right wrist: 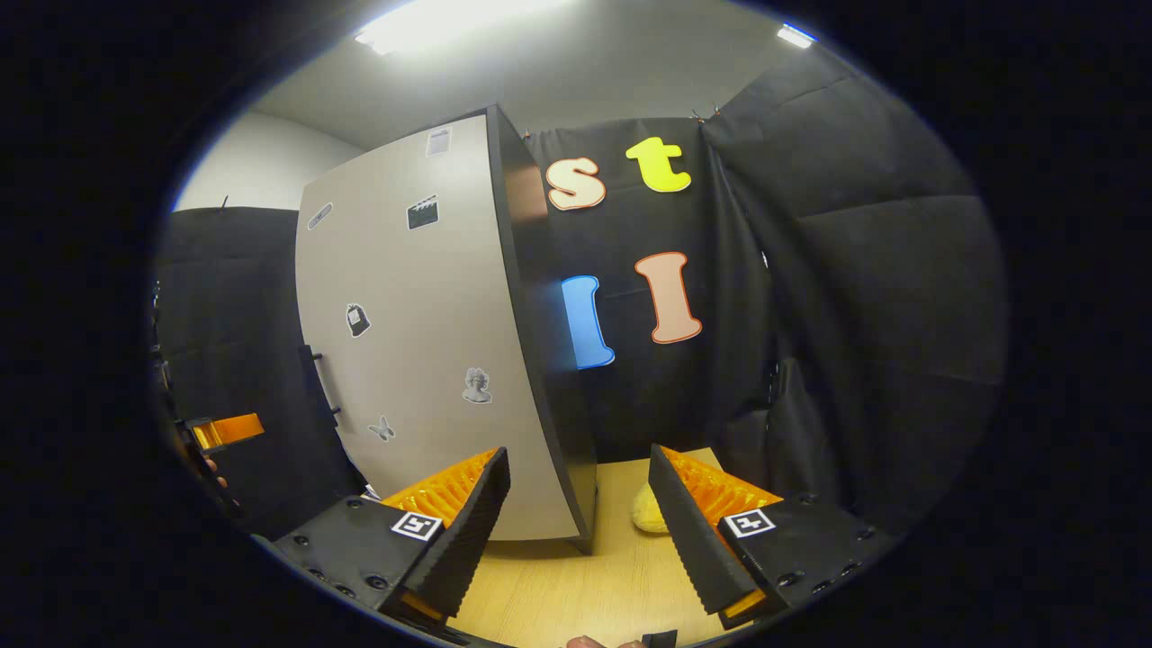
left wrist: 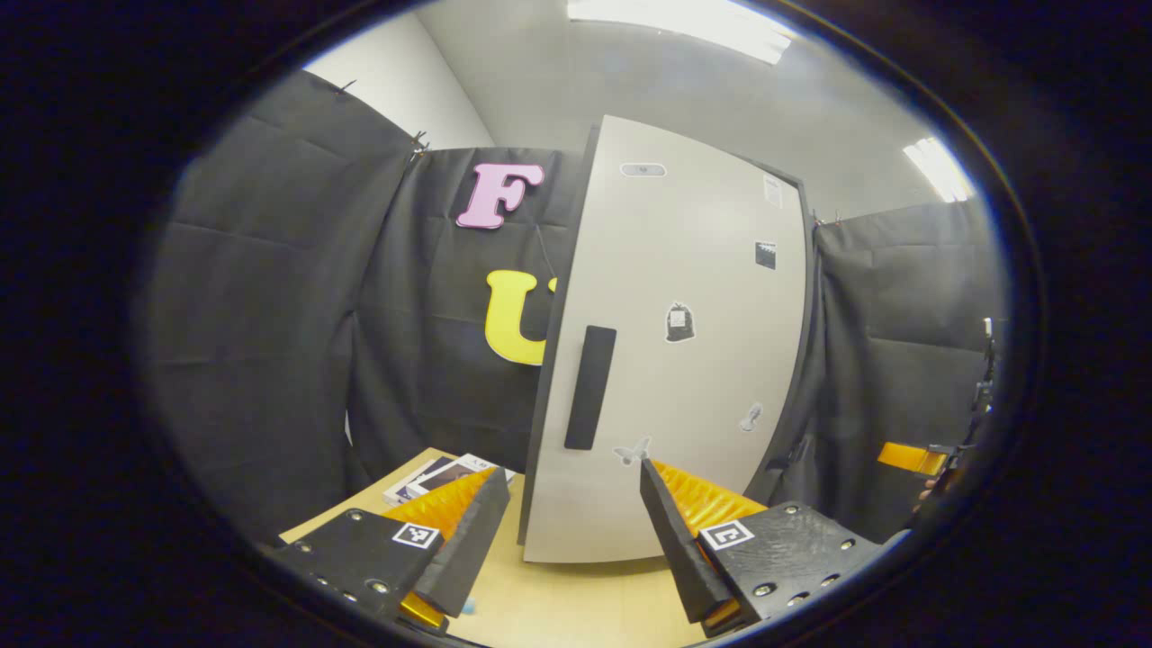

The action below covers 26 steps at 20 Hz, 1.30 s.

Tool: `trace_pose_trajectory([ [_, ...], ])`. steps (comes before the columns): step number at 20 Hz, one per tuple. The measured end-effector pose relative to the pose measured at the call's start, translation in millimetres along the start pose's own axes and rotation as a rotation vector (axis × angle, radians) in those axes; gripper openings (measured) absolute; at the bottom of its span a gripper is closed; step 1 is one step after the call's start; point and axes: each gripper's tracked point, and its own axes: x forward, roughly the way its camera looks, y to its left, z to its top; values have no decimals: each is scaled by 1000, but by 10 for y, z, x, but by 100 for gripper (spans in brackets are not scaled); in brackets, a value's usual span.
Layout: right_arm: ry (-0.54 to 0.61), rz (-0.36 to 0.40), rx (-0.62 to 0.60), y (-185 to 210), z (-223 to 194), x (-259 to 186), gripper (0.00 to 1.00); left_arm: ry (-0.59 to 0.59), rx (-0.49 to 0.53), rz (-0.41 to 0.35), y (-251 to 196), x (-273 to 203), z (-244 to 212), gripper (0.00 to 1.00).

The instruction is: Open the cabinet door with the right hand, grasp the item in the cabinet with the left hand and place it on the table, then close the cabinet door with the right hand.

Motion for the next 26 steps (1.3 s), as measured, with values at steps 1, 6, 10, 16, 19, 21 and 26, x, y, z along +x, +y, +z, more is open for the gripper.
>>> trace_pose_trajectory([
  [1,1,-19,-8,-90,-50,-17,98,-7,15,16,16,-27,-7,84],
  [6,41,-149,-9,-508,-339,-34,98,0,25,5,-5,-114,-136,85],
  [10,64,-146,0,-347,-362,-66,98,-25,-6,4,213,-111,-138,85],
  [16,10,-143,-69,1,-134,6,98,-70,-27,-43,351,-2,-87,85],
  [19,-66,-143,-92,122,144,35,98,-99,5,-61,426,8,-104,89],
  [21,-104,-159,-111,161,293,82,98,-113,-52,-76,490,87,-169,85],
  [26,-134,-156,-118,391,376,284,98,-71,-192,-43,900,263,-594,93],
])
